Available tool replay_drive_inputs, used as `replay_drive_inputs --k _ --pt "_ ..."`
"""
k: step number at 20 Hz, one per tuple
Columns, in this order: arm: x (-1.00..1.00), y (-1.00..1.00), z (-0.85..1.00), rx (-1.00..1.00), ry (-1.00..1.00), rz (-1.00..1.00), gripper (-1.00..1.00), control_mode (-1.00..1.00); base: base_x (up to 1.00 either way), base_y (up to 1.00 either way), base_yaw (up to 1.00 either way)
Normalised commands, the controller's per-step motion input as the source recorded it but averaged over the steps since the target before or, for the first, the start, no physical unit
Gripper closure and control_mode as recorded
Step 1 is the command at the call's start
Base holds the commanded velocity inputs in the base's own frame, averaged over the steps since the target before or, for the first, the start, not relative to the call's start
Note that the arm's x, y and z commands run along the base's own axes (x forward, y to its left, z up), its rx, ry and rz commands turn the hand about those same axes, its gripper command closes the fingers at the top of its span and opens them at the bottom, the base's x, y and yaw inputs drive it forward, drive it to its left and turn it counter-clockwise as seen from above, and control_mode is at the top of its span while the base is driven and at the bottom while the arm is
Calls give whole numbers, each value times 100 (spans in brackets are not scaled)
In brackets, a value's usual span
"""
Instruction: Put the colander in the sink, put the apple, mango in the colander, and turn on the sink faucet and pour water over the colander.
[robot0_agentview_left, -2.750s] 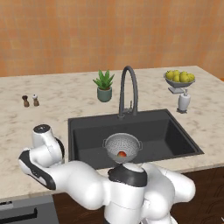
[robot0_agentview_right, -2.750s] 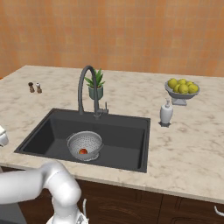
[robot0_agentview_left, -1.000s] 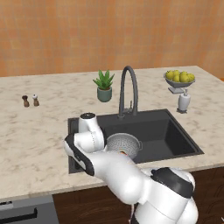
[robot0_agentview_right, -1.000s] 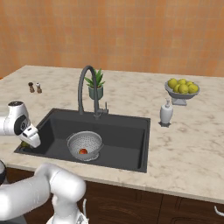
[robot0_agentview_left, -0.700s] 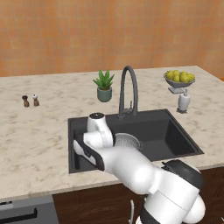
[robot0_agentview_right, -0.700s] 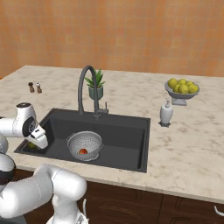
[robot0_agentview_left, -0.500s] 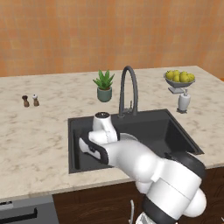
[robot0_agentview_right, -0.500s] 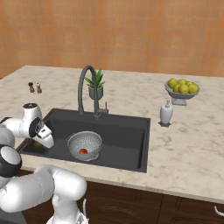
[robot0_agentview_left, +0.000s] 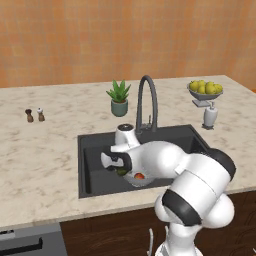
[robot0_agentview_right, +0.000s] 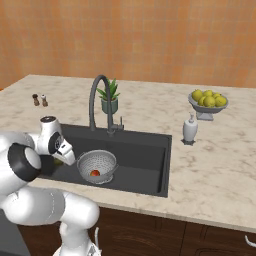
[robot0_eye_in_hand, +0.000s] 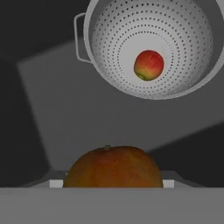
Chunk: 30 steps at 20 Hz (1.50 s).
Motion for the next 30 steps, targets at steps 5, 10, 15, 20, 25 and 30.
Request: replay_drive_inputs --k 5,10,15,20,25,30 --pt "2 -46 -11 -5 -3 -2 100 -100 0 0 0" --pt "0 -44 -7 -1 0 0 100 -100 0 0 0" --pt "3 -31 -19 -2 0 0 100 -100 0 0 0" --pt "23 -6 -25 -5 0 0 100 -100 0 0 0" --pt "38 -11 -1 0 0 0 100 -100 0 0 0" --pt "31 -4 -14 -1 0 0 100 -100 0 0 0"
